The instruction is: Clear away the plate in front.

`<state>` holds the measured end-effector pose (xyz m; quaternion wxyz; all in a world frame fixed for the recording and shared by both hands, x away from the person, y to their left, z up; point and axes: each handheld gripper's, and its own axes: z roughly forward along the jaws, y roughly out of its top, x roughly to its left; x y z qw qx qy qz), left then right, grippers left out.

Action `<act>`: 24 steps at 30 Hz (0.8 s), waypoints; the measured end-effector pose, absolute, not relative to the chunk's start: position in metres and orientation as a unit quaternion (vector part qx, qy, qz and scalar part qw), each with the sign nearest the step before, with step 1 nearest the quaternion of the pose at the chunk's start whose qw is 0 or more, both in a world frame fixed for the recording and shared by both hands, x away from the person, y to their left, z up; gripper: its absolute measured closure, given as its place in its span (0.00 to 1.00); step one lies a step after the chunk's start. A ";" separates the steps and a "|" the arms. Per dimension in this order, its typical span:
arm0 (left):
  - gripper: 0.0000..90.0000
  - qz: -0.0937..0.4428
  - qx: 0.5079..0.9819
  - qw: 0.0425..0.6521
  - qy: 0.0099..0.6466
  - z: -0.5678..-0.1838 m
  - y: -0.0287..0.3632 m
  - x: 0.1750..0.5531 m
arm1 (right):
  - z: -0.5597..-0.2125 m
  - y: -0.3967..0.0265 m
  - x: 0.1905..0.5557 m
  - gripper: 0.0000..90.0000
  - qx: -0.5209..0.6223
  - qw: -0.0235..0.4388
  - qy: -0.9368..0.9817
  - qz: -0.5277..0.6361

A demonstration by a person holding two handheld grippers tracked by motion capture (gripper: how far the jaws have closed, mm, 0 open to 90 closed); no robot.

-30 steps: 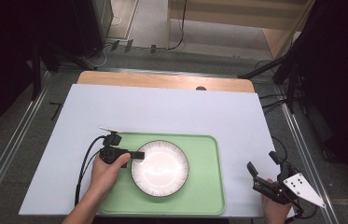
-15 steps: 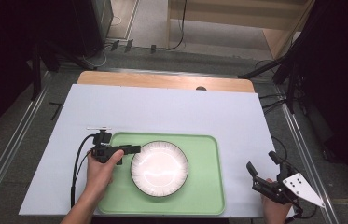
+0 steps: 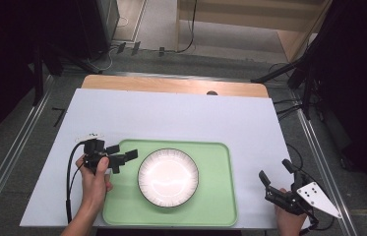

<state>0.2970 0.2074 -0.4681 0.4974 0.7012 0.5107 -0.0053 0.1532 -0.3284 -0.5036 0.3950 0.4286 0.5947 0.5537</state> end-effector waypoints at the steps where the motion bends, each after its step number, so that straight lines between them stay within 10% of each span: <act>1: 0.00 0.002 0.700 0.509 0.501 -0.467 0.212 0.294 | -0.504 -0.328 0.153 0.16 0.428 0.395 0.595 0.553; 24: 0.00 0.083 0.688 0.535 0.483 -0.469 0.255 0.268 | -0.503 -0.328 0.153 0.16 0.427 0.394 0.595 0.554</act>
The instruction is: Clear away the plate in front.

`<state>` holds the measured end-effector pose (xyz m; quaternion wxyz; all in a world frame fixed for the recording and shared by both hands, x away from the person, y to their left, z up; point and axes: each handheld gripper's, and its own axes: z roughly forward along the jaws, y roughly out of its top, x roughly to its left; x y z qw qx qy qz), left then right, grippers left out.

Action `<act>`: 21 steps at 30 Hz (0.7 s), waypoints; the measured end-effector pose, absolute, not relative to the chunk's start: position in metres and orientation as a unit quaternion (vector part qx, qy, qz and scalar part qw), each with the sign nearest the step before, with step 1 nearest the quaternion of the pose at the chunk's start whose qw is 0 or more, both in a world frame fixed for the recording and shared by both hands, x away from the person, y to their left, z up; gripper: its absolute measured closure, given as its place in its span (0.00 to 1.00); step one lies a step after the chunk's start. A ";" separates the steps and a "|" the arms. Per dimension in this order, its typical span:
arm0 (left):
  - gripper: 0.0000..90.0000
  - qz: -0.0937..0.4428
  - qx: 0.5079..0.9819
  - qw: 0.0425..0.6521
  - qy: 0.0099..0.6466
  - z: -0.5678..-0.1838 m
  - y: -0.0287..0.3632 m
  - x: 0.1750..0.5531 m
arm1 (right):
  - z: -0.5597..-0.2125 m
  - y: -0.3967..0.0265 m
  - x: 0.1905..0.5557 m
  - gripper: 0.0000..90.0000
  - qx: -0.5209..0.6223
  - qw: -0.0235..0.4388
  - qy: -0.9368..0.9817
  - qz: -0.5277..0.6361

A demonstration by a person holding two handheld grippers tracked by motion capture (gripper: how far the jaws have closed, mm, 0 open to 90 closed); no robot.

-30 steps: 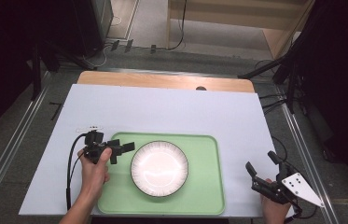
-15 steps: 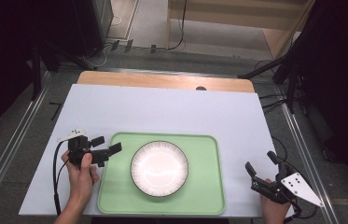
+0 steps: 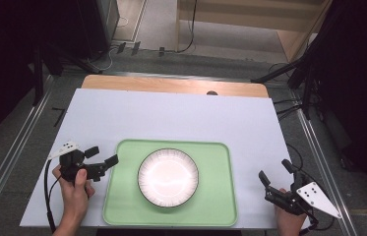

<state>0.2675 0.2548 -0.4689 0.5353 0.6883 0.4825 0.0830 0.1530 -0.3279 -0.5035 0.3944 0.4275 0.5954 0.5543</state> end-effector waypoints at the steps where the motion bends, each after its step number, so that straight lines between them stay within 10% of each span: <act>1: 0.00 0.083 0.688 0.535 0.483 -0.469 0.255 0.268 | -0.503 -0.328 0.153 0.16 0.427 0.394 0.595 0.554; 21: 0.01 0.111 0.684 0.532 0.486 -0.476 0.285 0.251 | -0.503 -0.327 0.153 0.16 0.428 0.394 0.596 0.554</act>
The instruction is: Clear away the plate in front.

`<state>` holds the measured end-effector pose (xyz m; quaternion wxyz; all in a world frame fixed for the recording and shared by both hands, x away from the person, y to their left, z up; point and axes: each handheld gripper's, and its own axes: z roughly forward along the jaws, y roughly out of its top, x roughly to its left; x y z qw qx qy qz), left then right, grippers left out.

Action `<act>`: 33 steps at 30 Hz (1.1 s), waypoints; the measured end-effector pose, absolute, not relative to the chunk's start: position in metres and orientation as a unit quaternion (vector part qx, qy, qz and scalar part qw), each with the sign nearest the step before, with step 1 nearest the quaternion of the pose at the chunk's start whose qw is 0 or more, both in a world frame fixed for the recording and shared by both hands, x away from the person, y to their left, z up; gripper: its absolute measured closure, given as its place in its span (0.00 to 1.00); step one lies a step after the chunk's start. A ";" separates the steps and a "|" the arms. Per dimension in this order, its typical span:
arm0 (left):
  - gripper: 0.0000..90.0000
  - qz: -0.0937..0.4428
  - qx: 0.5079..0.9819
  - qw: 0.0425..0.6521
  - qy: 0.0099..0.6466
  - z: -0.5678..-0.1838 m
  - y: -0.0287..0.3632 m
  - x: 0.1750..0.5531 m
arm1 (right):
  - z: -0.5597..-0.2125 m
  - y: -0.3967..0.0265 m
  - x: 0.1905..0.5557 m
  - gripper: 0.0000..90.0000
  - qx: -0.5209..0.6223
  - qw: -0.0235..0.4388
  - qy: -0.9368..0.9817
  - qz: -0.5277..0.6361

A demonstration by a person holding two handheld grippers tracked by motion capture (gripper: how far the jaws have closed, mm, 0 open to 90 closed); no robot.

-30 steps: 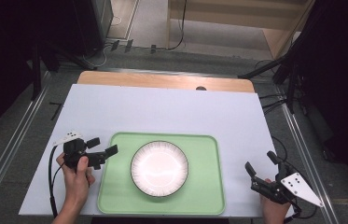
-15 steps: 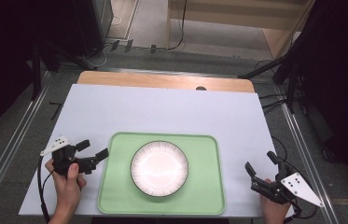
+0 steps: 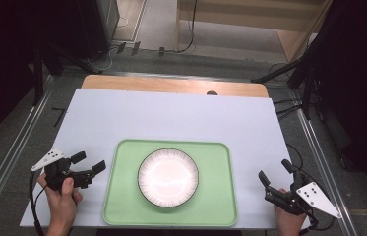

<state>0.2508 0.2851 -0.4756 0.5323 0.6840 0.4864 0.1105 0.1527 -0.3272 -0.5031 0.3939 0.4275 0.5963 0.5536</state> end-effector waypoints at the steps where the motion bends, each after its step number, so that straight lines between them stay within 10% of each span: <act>1: 0.02 0.112 0.683 0.532 0.487 -0.476 0.286 0.250 | -0.503 -0.327 0.153 0.16 0.427 0.395 0.596 0.554; 33: 0.02 0.125 0.676 0.532 0.494 -0.480 0.314 0.233 | -0.504 -0.328 0.153 0.16 0.428 0.394 0.596 0.554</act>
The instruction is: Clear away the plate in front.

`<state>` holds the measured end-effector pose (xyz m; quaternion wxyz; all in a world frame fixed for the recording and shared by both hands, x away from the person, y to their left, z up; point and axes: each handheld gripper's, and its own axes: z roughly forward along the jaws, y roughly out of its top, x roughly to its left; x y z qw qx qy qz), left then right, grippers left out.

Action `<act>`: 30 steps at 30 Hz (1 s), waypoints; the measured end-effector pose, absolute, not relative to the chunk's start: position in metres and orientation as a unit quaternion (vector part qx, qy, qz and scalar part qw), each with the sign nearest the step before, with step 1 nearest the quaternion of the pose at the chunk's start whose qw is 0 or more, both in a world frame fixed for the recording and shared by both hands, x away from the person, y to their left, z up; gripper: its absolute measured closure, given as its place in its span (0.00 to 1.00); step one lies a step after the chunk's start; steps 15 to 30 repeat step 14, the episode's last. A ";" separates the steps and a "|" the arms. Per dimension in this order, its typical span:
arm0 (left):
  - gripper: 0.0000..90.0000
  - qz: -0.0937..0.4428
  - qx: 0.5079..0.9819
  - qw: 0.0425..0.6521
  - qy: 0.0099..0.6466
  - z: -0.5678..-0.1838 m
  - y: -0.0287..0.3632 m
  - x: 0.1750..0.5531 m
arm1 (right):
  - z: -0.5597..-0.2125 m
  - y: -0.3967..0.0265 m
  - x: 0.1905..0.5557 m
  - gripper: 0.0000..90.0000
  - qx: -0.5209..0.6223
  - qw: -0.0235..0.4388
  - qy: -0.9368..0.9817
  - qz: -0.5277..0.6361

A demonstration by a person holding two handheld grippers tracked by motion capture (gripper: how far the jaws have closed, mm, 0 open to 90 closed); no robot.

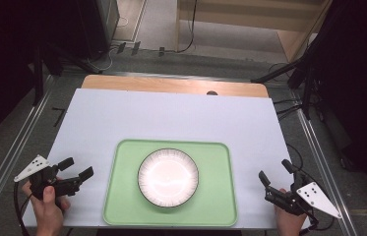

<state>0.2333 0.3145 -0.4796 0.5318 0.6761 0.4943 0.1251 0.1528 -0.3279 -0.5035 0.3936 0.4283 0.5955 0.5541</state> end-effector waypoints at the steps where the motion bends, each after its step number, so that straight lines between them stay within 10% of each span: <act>1: 0.02 0.125 0.676 0.532 0.495 -0.480 0.315 0.233 | -0.504 -0.328 0.153 0.16 0.428 0.394 0.596 0.554; 30: 0.02 0.127 0.675 0.533 0.493 -0.479 0.314 0.231 | -0.503 -0.329 0.153 0.16 0.429 0.395 0.595 0.553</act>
